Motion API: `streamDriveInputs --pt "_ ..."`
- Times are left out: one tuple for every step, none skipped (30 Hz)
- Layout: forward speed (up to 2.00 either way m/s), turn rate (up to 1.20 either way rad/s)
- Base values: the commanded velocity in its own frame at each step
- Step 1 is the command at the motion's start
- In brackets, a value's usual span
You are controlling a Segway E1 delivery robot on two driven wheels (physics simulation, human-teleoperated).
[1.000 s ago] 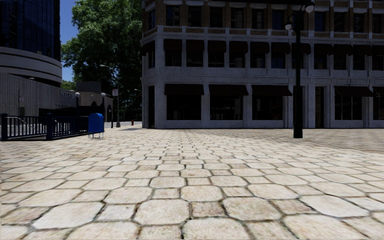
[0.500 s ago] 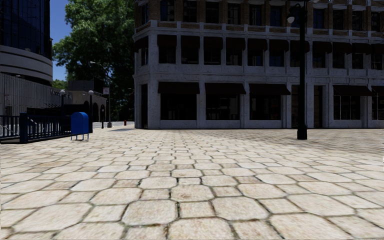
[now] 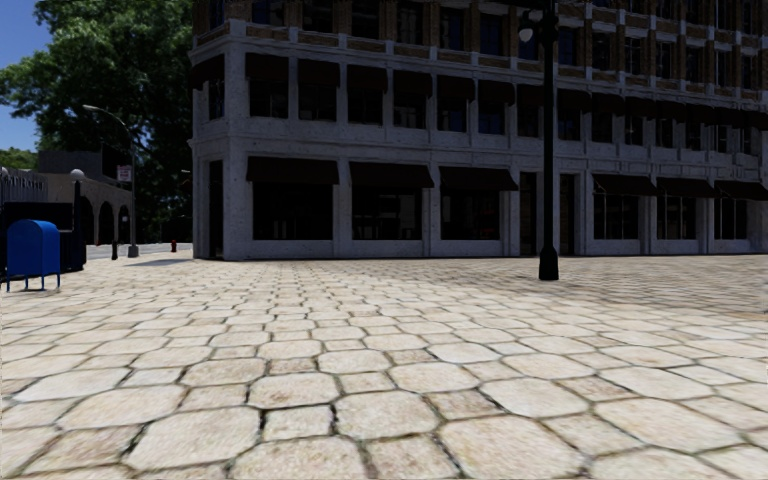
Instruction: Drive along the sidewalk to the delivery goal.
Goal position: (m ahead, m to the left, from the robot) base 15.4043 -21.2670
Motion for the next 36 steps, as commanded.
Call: streamDriveInputs --pt "1.56 -0.46" --pt "1.56 -0.46" --pt "1.56 -0.46" --pt "1.56 -0.46" --pt "1.56 -0.46" --pt "1.56 -0.46" --pt "1.56 -0.46" --pt "1.57 -0.46" --pt "1.61 -0.46" --pt "1.69 -0.46" --pt "1.74 -0.46" --pt "1.74 -0.46" --pt "1.75 -0.46" --pt "1.75 -0.46" --pt "2.00 -0.46" --pt "2.00 -0.46" --pt "2.00 -0.46" --pt "2.00 -0.46" --pt "2.00 -0.46" --pt "2.00 -0.46" --pt "2.00 -0.46" --pt "2.00 -0.46" --pt "2.00 -0.46" --pt "2.00 -0.46" --pt "2.00 -0.46" --pt "2.00 -0.46" --pt "2.00 -0.46" --pt "2.00 -0.46" --pt "2.00 -0.46" --pt "2.00 -0.46" --pt "2.00 -0.46" --pt "2.00 -0.46" --pt "2.00 -0.46" --pt "2.00 -0.46" --pt "2.00 -0.46" --pt "2.00 -0.46"
